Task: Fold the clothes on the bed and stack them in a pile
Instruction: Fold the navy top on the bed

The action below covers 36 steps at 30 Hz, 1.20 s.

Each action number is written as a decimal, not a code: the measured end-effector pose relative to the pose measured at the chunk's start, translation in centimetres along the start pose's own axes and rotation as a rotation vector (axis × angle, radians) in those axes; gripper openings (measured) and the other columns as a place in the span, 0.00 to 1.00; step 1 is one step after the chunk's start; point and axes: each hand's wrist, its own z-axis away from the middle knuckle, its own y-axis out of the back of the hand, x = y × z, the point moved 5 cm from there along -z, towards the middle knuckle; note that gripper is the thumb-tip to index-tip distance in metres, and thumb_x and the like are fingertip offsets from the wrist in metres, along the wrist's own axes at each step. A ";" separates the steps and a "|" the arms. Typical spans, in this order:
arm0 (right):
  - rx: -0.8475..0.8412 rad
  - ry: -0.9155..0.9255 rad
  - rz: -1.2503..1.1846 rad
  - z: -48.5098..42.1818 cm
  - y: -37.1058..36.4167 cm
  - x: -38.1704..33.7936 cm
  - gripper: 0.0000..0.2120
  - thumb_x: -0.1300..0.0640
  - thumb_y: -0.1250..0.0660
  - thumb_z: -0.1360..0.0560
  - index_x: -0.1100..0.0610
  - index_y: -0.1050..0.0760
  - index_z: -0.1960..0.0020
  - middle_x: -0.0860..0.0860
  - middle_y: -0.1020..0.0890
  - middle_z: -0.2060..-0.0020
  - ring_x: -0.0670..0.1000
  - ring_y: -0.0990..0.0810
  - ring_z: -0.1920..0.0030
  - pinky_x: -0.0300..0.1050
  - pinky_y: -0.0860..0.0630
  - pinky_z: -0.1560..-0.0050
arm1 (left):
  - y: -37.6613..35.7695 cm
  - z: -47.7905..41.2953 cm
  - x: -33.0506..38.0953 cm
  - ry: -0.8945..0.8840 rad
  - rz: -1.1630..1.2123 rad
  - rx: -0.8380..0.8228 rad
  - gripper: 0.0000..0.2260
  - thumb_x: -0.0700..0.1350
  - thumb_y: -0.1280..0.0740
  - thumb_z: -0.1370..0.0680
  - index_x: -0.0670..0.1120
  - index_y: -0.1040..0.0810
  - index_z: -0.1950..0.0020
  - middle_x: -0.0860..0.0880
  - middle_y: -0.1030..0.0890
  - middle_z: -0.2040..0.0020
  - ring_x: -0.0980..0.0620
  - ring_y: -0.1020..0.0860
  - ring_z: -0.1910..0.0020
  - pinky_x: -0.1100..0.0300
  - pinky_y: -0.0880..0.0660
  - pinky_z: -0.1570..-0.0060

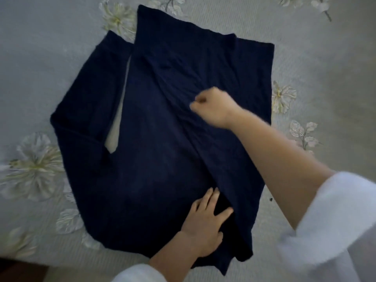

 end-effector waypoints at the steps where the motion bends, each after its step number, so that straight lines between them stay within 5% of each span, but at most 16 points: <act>1: -0.019 -0.027 0.009 1.0 -1.4 1.7 0.15 0.51 0.38 0.23 0.62 0.21 0.49 0.55 0.18 0.53 0.54 0.21 0.50 0.44 0.26 0.52 | -0.1 0.2 0.1 -0.022 0.020 -0.011 0.28 0.50 0.42 0.20 0.59 0.52 0.23 0.46 0.66 0.23 0.47 0.67 0.25 0.47 0.61 0.28; 4: -0.003 -0.142 0.027 5.0 -4.8 7.5 0.16 0.54 0.37 0.22 0.60 0.25 0.37 0.55 0.22 0.39 0.56 0.26 0.38 0.49 0.29 0.38 | -0.3 1.0 0.1 -0.072 0.119 -0.027 0.24 0.46 0.44 0.20 0.56 0.43 0.24 0.49 0.59 0.21 0.50 0.61 0.24 0.49 0.60 0.28; 7: 0.204 -0.187 0.111 9.4 -6.5 12.0 0.25 0.52 0.36 0.23 0.58 0.34 0.28 0.55 0.32 0.30 0.56 0.35 0.30 0.54 0.34 0.32 | 1.0 1.3 -1.3 -0.043 0.307 0.094 0.19 0.40 0.44 0.20 0.52 0.30 0.29 0.50 0.39 0.24 0.53 0.43 0.28 0.58 0.44 0.31; 9: 0.244 -0.209 0.178 12.0 -7.8 13.8 0.31 0.47 0.36 0.23 0.55 0.40 0.24 0.53 0.38 0.25 0.54 0.42 0.26 0.54 0.39 0.30 | 3.0 0.9 -3.2 0.115 0.548 0.261 0.17 0.37 0.43 0.20 0.49 0.24 0.35 0.50 0.25 0.34 0.57 0.29 0.38 0.66 0.34 0.37; 12: 0.118 -0.273 0.244 15.3 -10.8 16.1 0.36 0.39 0.40 0.24 0.48 0.52 0.22 0.48 0.51 0.22 0.49 0.55 0.23 0.50 0.50 0.26 | 5.7 0.4 -6.4 0.401 0.888 0.509 0.13 0.36 0.41 0.20 0.47 0.20 0.44 0.48 0.17 0.49 0.57 0.20 0.57 0.62 0.23 0.49; 14: 0.089 -0.268 0.272 17.0 -12.5 16.7 0.36 0.36 0.47 0.23 0.45 0.59 0.22 0.45 0.58 0.22 0.44 0.64 0.24 0.45 0.58 0.27 | 7.2 0.2 -7.3 0.446 0.899 0.633 0.12 0.36 0.40 0.21 0.48 0.22 0.44 0.49 0.18 0.49 0.56 0.20 0.56 0.61 0.23 0.52; 17: 0.065 -0.200 0.283 18.6 -14.3 16.5 0.34 0.34 0.54 0.24 0.42 0.67 0.24 0.44 0.64 0.24 0.44 0.71 0.26 0.44 0.64 0.27 | 9.6 -0.1 -6.5 0.222 0.367 0.737 0.19 0.42 0.39 0.22 0.52 0.31 0.31 0.54 0.30 0.33 0.56 0.33 0.34 0.63 0.33 0.38; 20: 0.044 -0.258 0.281 19.8 -15.1 17.1 0.33 0.33 0.60 0.25 0.40 0.71 0.27 0.45 0.68 0.25 0.47 0.72 0.26 0.47 0.63 0.25 | 8.1 -1.5 -5.5 0.033 -0.046 0.424 0.26 0.50 0.44 0.19 0.59 0.50 0.23 0.54 0.58 0.21 0.54 0.61 0.24 0.55 0.55 0.27; 22: 0.084 -0.352 0.222 20.4 -14.8 17.3 0.32 0.33 0.60 0.25 0.42 0.65 0.24 0.45 0.64 0.24 0.48 0.68 0.25 0.48 0.60 0.25 | 6.4 -2.0 -5.9 0.034 -0.252 0.229 0.26 0.54 0.48 0.18 0.62 0.59 0.24 0.51 0.71 0.25 0.49 0.72 0.27 0.48 0.63 0.26; 24: 0.180 -0.422 0.088 20.3 -13.9 16.7 0.31 0.36 0.54 0.22 0.49 0.42 0.24 0.48 0.51 0.22 0.48 0.58 0.23 0.50 0.56 0.26 | 5.8 -2.0 -6.1 0.030 -0.296 0.169 0.27 0.55 0.49 0.18 0.63 0.61 0.24 0.49 0.75 0.26 0.48 0.76 0.29 0.47 0.66 0.28; 26: 0.333 -0.451 -0.021 19.2 -12.3 15.5 0.21 0.43 0.46 0.21 0.54 0.21 0.42 0.52 0.34 0.26 0.50 0.46 0.24 0.50 0.52 0.28 | 6.2 -1.8 -6.1 0.006 -0.168 0.193 0.25 0.53 0.47 0.18 0.63 0.55 0.24 0.51 0.71 0.24 0.51 0.74 0.28 0.48 0.65 0.27; 28: 0.420 -0.408 -0.064 17.5 -11.1 13.7 0.14 0.49 0.40 0.21 0.55 0.19 0.49 0.52 0.28 0.31 0.50 0.40 0.26 0.49 0.48 0.30 | 7.7 -0.9 -6.6 0.025 0.006 0.333 0.24 0.50 0.44 0.18 0.60 0.46 0.24 0.53 0.61 0.22 0.57 0.69 0.27 0.52 0.61 0.26; 32: 0.320 -0.205 -0.056 13.0 -11.4 8.5 0.21 0.52 0.38 0.22 0.56 0.31 0.30 0.51 0.37 0.25 0.50 0.45 0.24 0.49 0.46 0.28 | 12.1 3.3 -10.5 0.253 0.183 0.730 0.21 0.43 0.39 0.20 0.51 0.33 0.28 0.49 0.42 0.23 0.54 0.53 0.24 0.51 0.50 0.27; 36: 0.150 0.017 0.072 8.5 -13.8 2.5 0.33 0.45 0.42 0.21 0.51 0.53 0.22 0.49 0.56 0.22 0.49 0.62 0.23 0.46 0.61 0.27 | 16.5 8.4 -16.4 0.518 0.149 0.978 0.19 0.39 0.36 0.23 0.47 0.28 0.32 0.45 0.33 0.28 0.45 0.44 0.27 0.49 0.45 0.30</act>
